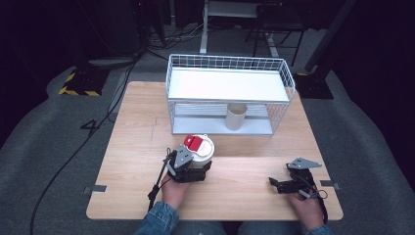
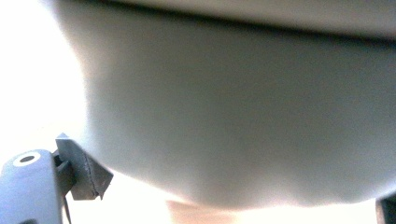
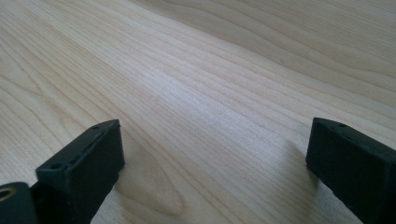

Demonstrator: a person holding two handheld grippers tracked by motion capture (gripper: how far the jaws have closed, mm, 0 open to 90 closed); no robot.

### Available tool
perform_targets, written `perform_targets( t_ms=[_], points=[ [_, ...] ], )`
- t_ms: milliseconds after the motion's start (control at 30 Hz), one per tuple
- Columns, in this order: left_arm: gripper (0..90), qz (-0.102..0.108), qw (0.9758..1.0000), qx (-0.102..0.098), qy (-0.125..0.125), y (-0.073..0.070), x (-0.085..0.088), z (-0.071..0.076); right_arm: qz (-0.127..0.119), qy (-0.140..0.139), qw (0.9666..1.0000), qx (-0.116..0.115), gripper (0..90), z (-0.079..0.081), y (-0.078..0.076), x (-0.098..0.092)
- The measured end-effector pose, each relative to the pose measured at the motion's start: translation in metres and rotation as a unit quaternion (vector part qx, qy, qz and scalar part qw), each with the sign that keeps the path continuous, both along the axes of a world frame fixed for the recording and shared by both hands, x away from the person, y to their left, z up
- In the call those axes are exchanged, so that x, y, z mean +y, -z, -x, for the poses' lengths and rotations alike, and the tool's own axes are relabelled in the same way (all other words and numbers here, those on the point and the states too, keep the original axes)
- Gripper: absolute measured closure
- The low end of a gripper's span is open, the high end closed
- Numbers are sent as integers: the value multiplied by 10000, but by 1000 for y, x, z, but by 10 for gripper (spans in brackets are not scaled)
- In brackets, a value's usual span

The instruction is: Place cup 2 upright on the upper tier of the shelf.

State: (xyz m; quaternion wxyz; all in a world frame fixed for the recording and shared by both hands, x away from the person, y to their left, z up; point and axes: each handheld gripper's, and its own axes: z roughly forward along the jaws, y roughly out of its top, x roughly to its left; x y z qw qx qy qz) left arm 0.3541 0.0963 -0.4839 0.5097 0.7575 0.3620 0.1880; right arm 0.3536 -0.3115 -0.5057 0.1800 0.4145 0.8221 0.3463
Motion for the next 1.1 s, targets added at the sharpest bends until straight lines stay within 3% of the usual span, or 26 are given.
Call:
perform_targets(
  t_ms=[567, 767, 933, 1100],
  points=[
    [138, 1, 9999, 130, 18, -5, 2, 4, 1, 0, 10000, 0, 46, 0, 0, 0],
    [138, 8, 9999, 68, 109, -13, 5, 9, 0, 7, 10000, -2, 46, 0, 0, 0],
    [138, 33, 9995, 162, 264, -21, 7, 12, 0, 5, 10000, -2, 46, 0, 0, 0],
    [138, -163, 9990, 138, 390, -27, 7, 18, 1, 5, 10000, -3, 46, 0, 0, 0]
  ],
)
